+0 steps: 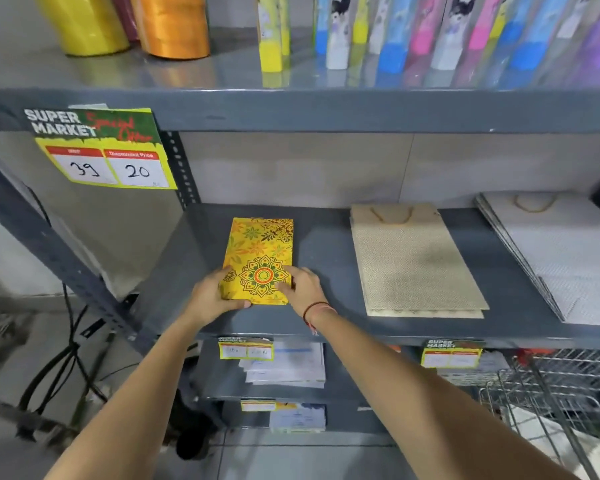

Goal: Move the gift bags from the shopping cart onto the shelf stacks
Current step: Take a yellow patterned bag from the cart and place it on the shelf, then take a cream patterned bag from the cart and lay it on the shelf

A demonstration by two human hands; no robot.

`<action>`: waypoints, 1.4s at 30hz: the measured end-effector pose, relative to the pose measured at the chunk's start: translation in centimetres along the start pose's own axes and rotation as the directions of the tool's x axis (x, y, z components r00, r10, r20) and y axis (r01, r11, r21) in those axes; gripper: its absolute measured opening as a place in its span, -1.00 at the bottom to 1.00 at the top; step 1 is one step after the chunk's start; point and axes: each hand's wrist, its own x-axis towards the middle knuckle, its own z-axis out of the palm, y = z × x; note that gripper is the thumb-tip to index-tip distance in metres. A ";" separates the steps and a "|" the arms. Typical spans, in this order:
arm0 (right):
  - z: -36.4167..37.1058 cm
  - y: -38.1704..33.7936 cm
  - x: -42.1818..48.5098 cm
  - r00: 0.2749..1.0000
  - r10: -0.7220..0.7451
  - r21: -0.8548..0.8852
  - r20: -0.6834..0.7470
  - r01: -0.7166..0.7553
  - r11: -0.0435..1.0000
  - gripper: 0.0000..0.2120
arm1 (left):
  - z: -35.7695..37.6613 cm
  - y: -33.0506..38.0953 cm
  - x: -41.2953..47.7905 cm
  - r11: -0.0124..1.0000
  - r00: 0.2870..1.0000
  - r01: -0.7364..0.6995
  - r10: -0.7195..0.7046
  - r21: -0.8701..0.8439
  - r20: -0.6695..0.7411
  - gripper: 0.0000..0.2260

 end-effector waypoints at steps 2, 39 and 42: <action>0.2 0.2 -0.4 0.999 -0.009 -0.009 0.050 0.010 1.000 -0.42 | 0.0 -0.1 -0.1 0.999 1.000 -0.005 0.005 0.052 -0.002 -0.24; -18.0 45.2 -45.5 0.141 0.878 0.399 -0.458 -0.850 0.344 -0.51 | 54.5 34.3 -16.2 0.896 0.610 -0.443 0.285 0.021 0.740 -0.59; -16.1 46.7 -46.2 0.038 0.938 0.582 -0.345 -0.775 0.246 -0.45 | 58.2 34.0 -17.6 0.840 0.564 -0.497 0.123 0.217 0.817 -0.56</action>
